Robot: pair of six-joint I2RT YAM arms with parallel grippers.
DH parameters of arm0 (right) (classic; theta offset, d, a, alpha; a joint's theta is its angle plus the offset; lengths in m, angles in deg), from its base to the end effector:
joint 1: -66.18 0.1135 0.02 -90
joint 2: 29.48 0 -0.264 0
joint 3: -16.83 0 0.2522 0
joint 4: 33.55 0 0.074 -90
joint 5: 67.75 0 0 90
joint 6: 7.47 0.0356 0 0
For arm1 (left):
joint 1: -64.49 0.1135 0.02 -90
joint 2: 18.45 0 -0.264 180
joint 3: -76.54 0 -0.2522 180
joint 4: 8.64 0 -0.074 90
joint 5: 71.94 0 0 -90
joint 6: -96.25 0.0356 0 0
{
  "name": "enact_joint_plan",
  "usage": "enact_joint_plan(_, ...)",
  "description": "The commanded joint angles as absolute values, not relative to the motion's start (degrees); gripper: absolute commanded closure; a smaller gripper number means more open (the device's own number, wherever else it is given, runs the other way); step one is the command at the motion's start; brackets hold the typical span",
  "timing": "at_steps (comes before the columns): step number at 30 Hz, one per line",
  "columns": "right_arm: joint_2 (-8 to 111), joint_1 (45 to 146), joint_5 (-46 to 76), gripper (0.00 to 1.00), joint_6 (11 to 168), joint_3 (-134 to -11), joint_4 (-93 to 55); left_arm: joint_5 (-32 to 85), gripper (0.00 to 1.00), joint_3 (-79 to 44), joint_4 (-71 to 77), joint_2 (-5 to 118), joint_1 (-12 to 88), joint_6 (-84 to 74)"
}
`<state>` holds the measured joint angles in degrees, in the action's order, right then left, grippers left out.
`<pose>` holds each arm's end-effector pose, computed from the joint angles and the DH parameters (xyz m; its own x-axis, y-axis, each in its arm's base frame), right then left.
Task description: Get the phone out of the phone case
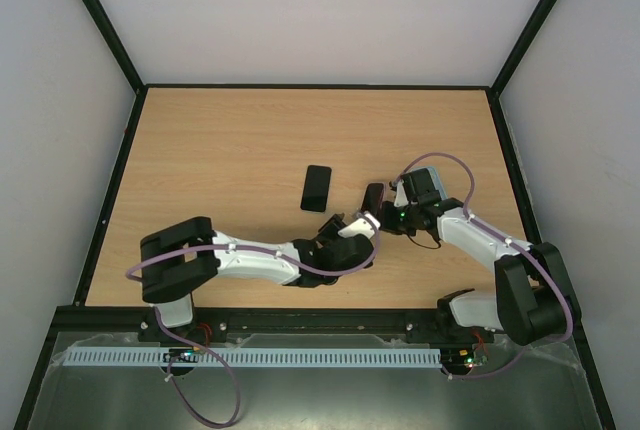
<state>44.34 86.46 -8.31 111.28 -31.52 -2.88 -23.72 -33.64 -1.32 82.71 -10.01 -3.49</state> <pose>0.2118 0.0975 0.1717 -0.9543 0.0889 -0.2854 -0.1200 0.7605 0.6382 0.1204 -0.3454 0.1785 -0.2626 0.4748 -0.8400 0.5430 0.7924 0.2781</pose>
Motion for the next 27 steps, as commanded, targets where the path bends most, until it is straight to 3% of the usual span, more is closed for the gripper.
enact_joint_plan(1, 44.0, 86.5, -10.9, 0.98, 111.7, -31.6, -3.6, -21.3, 0.34, -32.7, -4.8, 86.0, -10.2, -0.5)
enact_joint_plan(10, 44.3, 86.4, -11.4, 0.98, 111.7, -31.6, -3.8, -21.3, 0.35, -29.5, -4.3, 90.1, -10.2, 0.4)
enact_joint_plan(21, 44.2, 86.5, -11.0, 0.98, 111.7, -31.6, -3.9, -19.7, 0.36, -35.7, -9.7, 82.5, -12.3, 1.6)
enact_joint_plan(27, 44.0, 86.5, -11.0, 0.98, 111.6, -31.6, -3.9, -21.4, 0.36, -31.8, -7.2, 87.3, -12.7, 1.6)
